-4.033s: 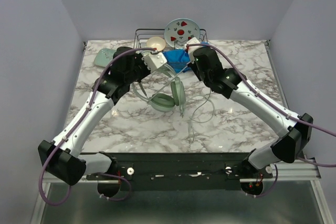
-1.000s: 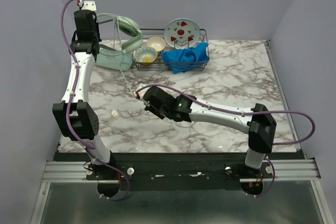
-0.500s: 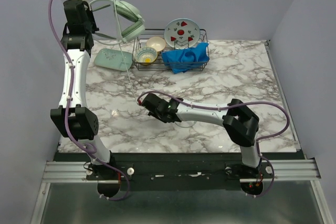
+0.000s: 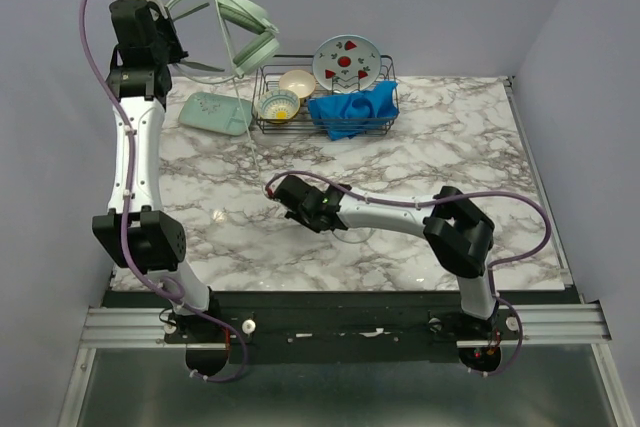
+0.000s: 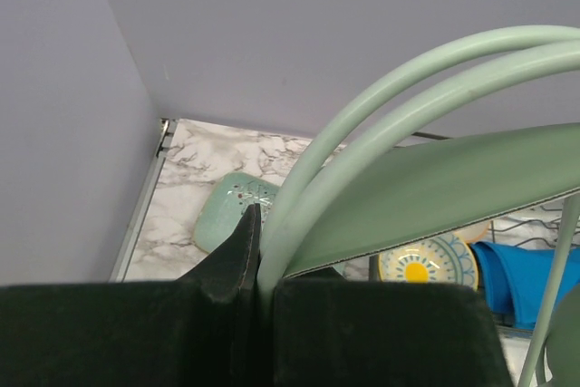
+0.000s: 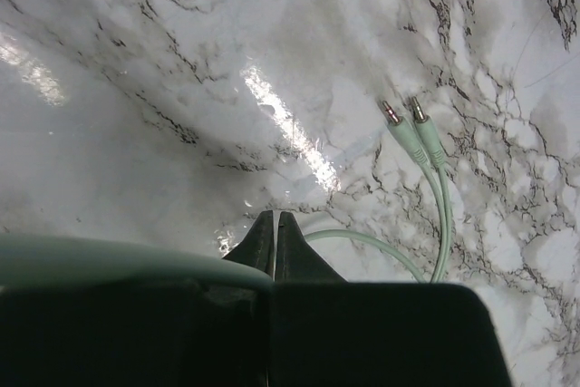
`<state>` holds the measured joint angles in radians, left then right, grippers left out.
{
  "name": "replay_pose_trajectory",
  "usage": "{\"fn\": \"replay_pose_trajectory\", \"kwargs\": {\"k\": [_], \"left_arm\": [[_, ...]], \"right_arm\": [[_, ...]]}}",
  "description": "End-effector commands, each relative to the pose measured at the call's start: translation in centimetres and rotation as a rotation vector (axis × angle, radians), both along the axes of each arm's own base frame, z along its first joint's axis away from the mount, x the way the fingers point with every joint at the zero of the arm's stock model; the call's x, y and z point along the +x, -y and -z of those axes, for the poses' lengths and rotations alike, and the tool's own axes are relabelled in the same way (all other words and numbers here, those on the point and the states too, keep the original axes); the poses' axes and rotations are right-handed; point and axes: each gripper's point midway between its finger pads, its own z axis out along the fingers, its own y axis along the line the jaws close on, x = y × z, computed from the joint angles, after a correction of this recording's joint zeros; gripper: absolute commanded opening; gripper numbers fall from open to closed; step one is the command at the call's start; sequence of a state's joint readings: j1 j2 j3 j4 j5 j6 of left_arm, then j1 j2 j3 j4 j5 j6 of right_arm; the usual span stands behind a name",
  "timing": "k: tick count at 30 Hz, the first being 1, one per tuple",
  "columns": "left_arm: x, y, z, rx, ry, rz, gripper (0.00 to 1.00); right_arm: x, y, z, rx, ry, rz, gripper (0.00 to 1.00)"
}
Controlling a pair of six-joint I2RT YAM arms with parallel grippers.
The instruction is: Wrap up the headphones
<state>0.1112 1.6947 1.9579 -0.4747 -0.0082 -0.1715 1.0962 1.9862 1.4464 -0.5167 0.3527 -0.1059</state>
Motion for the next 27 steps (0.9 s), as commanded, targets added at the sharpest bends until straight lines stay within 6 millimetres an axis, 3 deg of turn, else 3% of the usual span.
{"fn": "replay_pose_trajectory", "kwargs": {"k": [1, 5, 8, 9, 10, 12, 13, 15, 16, 17, 18, 19, 20, 22, 23, 27], "left_arm": [[-3.5, 1.7, -10.6, -0.092, 0.283, 0.061, 0.0], [-4.0, 0.9, -11.1, -0.059, 0.303, 0.025, 0.0], [-3.5, -0.5, -10.1, 0.012, 0.294, -0.034, 0.0], [-3.3, -0.8, -9.8, 0.038, 0.292, -0.052, 0.0], [-2.8, -1.4, -8.2, 0.064, 0.263, -0.087, 0.0], [-2.5, -3.1, -7.6, 0.172, 0.268, -0.178, 0.0], [-1.8, -2.9, -5.4, 0.204, 0.226, -0.185, 0.0], [-1.6, -3.6, -4.8, 0.364, 0.214, -0.244, 0.0], [-1.0, -2.6, -2.0, 0.418, 0.161, -0.226, 0.0], [-0.9, -2.9, -2.7, 0.464, 0.208, -0.258, 0.0], [-1.0, -2.3, -1.9, 0.573, 0.176, -0.261, 0.0], [-0.7, -1.9, 0.6, 0.624, 0.131, -0.251, 0.0], [-0.6, -0.7, 0.4, 0.666, 0.162, -0.242, 0.0], [-0.7, 0.2, 2.8, 0.764, 0.118, -0.203, 0.0], [-0.7, 1.2, 3.0, 0.776, 0.135, -0.18, 0.0], [-1.4, 4.3, 5.4, 0.848, 0.127, -0.044, 0.0]], "right_arm": [[-0.8, 1.9, 3.3, -0.09, -0.076, -0.024, 0.01], [-0.8, 1.4, 2.2, -0.059, -0.07, -0.024, 0.01], [-0.8, 1.7, -0.1, -0.044, -0.042, -0.007, 0.01], [-0.6, 2.2, -1.7, -0.043, -0.014, 0.006, 0.01], [-0.6, 2.4, -2.5, -0.047, 0.006, 0.009, 0.01], [-1.0, 3.0, -4.5, -0.076, 0.058, 0.009, 0.01], [-1.1, 2.9, -6.5, -0.053, 0.089, 0.006, 0.01], [-1.7, 3.0, -8.6, -0.051, 0.134, -0.005, 0.01], [-1.8, 3.1, -10.6, -0.01, 0.161, -0.004, 0.01], [-1.8, 3.0, -11.4, 0.009, 0.173, -0.008, 0.01], [-1.8, 3.1, -12.3, 0.029, 0.185, -0.009, 0.01], [-1.7, 3.4, -13.2, 0.046, 0.201, -0.003, 0.01], [-1.8, 3.6, -14.7, 0.08, 0.225, 0.002, 0.01], [-1.3, 4.3, -16.5, 0.094, 0.274, 0.016, 0.01], [-1.1, 4.8, -17.7, 0.109, 0.302, 0.027, 0.01], [1.4, 7.3, -20.4, 0.091, 0.397, 0.105, 0.01]]}}
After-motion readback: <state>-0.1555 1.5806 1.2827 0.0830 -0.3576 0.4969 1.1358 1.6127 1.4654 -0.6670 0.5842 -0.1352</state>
